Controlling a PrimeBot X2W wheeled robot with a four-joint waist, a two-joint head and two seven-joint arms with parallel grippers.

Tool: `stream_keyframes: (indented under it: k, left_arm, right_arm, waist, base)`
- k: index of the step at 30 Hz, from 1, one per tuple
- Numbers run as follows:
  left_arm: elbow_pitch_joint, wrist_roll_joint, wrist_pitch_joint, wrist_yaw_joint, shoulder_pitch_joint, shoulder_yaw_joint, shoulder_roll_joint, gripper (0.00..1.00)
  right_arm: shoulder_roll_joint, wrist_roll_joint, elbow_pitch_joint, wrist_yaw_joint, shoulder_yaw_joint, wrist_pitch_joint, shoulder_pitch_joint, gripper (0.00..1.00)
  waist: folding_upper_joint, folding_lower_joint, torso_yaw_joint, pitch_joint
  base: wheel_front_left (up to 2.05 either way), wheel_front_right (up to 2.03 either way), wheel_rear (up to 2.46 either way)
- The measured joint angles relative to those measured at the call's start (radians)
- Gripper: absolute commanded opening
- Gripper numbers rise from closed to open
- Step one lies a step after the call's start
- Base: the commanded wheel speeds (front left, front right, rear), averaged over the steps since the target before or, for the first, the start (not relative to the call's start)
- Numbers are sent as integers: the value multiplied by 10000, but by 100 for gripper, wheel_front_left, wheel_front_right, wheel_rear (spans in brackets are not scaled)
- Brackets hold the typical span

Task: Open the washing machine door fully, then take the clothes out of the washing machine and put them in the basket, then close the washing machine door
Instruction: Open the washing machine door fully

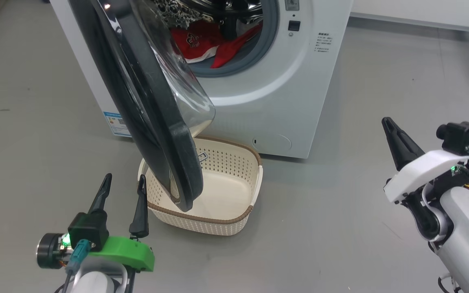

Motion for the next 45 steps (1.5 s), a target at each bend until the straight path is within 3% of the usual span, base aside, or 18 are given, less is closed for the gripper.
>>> stream_keyframes:
  k: [6,10,20,21,22,31,45]
  left_arm:
    - [6,0,0,-111,225,138,8,100]
    - [6,35,0,-121,350,245,13,100]
    - [-23,59,0,-123,662,612,33,100]
    - [-33,59,0,-123,696,650,35,100]
    - [-38,59,0,-123,727,681,36,100]
    - [-65,59,0,-123,862,840,38,100]
    - [-107,59,0,-138,867,928,-8,100]
  right_arm:
    - [96,-495,-44,-623,-209,-1471,902,0]
    - [301,-500,-151,-1024,-529,-1417,1513,0]
    - [692,-1022,-876,-1505,-1020,-1273,2654,0]
    - [744,-1133,-1034,-1505,-1162,-1267,2699,29]
    - [773,-1310,-1197,-1509,-1287,-1250,2720,98]
    - [878,-2545,-2265,-1668,-1883,-1250,3295,100]
    - [1214,-3392,-2892,-1676,-2295,-1250,4175,100]
  waist:
    - [0,0,-344,-301]
    - [0,0,-531,-470]
    - [0,0,-960,-689]
    - [0,0,-1006,-703]
    - [0,0,-1054,-716]
    - [0,0,-1423,-714]
    - [0,0,-1613,-547]
  base:
    - [0,0,0]
    - [0,0,0]
    - [0,0,0]
    - [0,0,0]
    - [0,0,0]
    - [0,0,0]
    - [0,0,0]
